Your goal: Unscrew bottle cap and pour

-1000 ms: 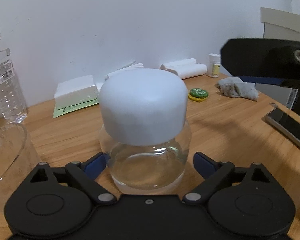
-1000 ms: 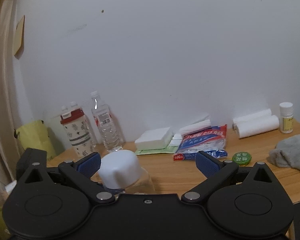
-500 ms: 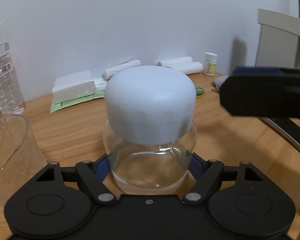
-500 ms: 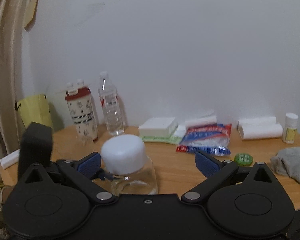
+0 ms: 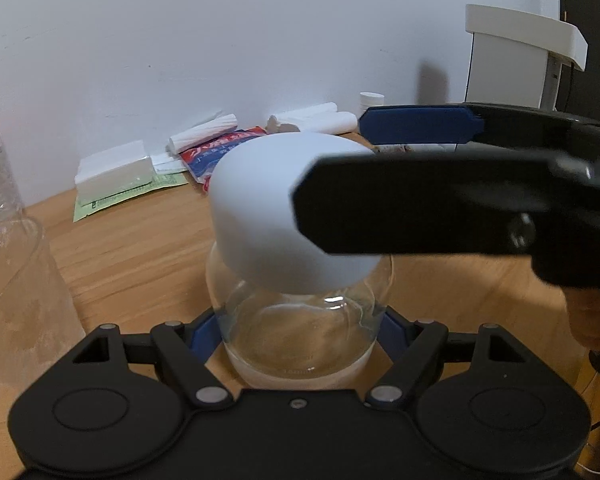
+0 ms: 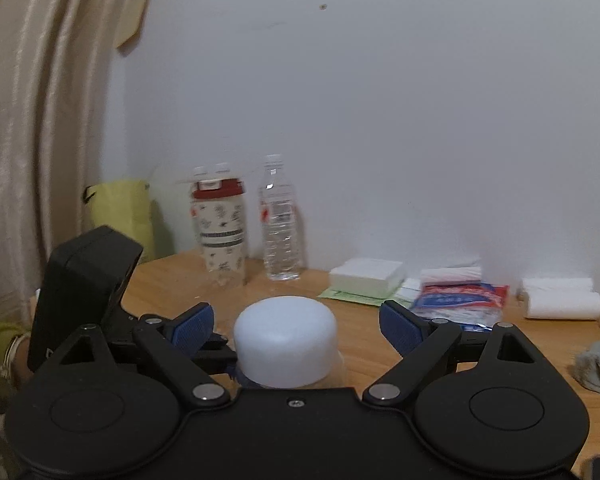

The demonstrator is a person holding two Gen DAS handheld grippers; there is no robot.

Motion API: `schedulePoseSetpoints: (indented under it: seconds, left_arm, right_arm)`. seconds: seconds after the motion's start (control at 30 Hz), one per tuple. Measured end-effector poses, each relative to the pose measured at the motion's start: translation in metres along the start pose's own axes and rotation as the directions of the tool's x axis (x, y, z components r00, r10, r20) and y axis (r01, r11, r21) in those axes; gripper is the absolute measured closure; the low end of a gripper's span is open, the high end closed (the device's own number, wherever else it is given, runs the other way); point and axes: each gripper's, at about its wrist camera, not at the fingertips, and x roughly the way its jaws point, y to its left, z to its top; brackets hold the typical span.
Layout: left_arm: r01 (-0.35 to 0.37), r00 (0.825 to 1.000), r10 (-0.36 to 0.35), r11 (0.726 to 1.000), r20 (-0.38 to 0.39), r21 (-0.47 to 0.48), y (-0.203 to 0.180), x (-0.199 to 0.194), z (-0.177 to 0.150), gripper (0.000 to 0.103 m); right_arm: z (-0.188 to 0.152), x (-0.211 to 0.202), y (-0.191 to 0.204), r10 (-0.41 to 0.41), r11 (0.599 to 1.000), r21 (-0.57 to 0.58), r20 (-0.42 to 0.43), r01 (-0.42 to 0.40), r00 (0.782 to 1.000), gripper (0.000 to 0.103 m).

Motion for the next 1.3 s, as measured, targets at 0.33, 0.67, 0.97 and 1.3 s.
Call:
schedulePoseSetpoints:
  seconds: [0.33,0.67,0.97,1.3]
  left_arm:
    - [0.008,1.000,-0.008,1.000,0.019,0.002,0.004,-0.007,-0.008,0.024]
    - [0.018,1.000,-0.018,1.000,0.011,-0.003,0.006,-0.012,-0.010,0.024]
    - [0.042,0.999,-0.042,0.999,0.016,0.006,0.009,-0.008,-0.010,0.024]
    - [0.077,0.996,-0.079,0.996,0.038,0.039,0.015,-0.007,-0.012,0.024]
  right_arm:
    - [-0.008,0.015,-0.001,0.034,0.996,0.079,-0.006,-0.033,0.999,0.021]
    - [-0.010,0.028,0.005,0.077,0.995,0.074,-0.035,-0.074,0.996,0.028]
    - [-0.008,0.019,0.018,-0.005,1.000,0.019,-0.026,0.006,1.000,0.034]
    - [-0.001,0.024,0.009,0.056,0.998,-0.028,-0.068,-0.058,0.996,0.034]
